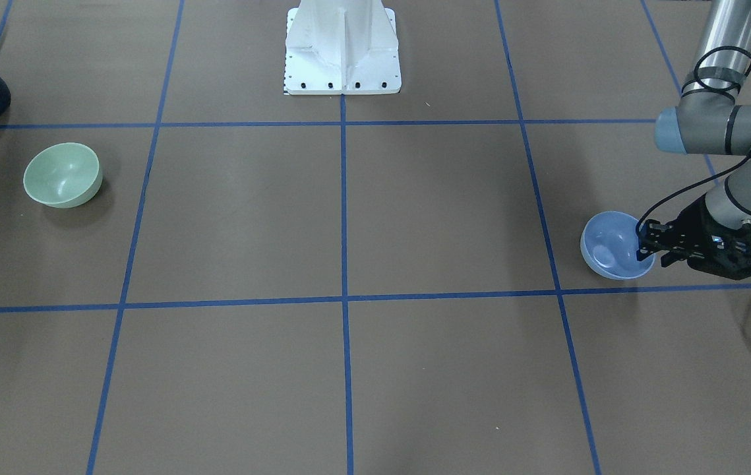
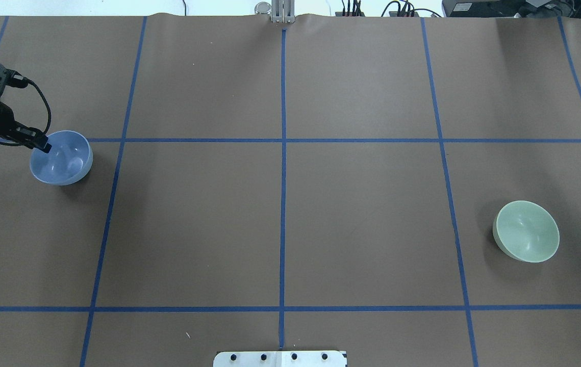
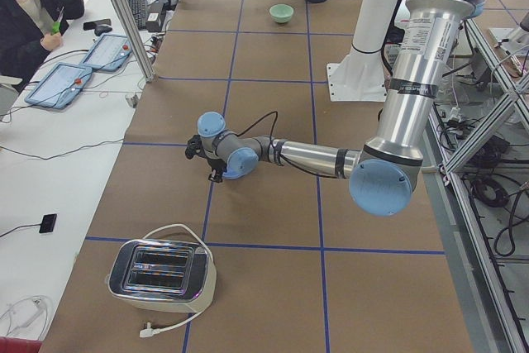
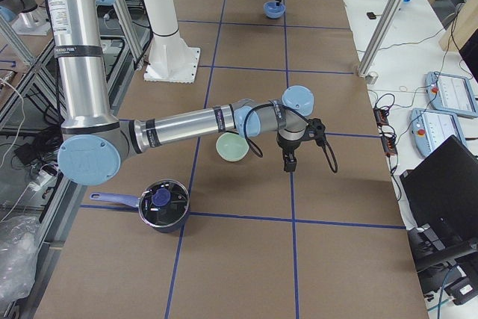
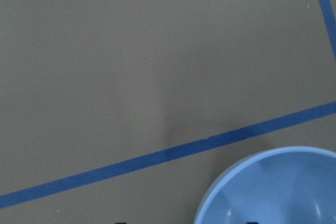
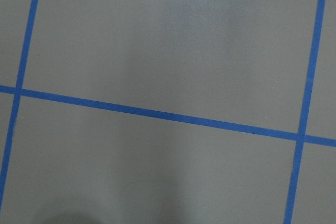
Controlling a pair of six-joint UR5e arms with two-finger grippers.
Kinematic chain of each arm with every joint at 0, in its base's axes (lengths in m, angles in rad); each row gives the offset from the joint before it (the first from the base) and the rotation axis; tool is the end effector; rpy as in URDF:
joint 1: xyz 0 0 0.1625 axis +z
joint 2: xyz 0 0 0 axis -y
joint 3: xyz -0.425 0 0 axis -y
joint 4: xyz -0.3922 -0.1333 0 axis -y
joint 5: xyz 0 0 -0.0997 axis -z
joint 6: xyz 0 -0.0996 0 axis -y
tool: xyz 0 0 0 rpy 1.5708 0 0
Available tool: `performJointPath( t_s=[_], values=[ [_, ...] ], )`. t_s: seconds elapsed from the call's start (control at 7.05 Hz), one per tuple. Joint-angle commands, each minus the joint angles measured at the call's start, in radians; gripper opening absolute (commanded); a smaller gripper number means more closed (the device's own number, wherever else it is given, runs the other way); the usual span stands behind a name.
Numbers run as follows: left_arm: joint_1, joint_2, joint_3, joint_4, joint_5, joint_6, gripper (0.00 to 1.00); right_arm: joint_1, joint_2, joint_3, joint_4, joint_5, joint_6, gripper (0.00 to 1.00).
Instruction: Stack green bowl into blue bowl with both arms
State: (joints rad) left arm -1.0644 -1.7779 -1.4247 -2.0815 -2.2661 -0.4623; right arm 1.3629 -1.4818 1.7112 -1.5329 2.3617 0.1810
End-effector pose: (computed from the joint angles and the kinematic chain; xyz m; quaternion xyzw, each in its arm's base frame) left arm 0.2322 -0.5620 0.5649 0.0824 0.4127 0.1159 0.8997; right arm -0.0492 -0.5357 0.5379 0.0469 -0.3984 -0.0636 0.9138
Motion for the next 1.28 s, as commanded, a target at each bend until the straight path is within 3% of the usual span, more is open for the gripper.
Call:
performJointPath(
  t_s=[0.0,0.28,0.57,0.85,1.13],
  values=[
    [0.000,0.000,-0.019,0.000,-0.012,-0.005,0.00,-0.001,0.000,0.001,-0.001,0.001,0.000,1.00],
    [0.000,-0.009,-0.109,0.065,-0.048,-0.059,0.00,-0.001,0.000,0.001,-0.001,0.001,0.000,1.00],
    [0.006,-0.128,-0.190,0.188,-0.046,-0.303,0.00,-0.001,0.002,0.001,-0.001,0.001,0.000,1.00],
    [0.123,-0.281,-0.217,0.299,-0.026,-0.556,0.00,-0.001,0.003,0.004,-0.001,0.002,0.002,1.00],
    [0.318,-0.388,-0.215,0.311,0.151,-0.755,0.00,-0.001,0.003,0.002,-0.001,0.002,0.002,1.00]
  ],
)
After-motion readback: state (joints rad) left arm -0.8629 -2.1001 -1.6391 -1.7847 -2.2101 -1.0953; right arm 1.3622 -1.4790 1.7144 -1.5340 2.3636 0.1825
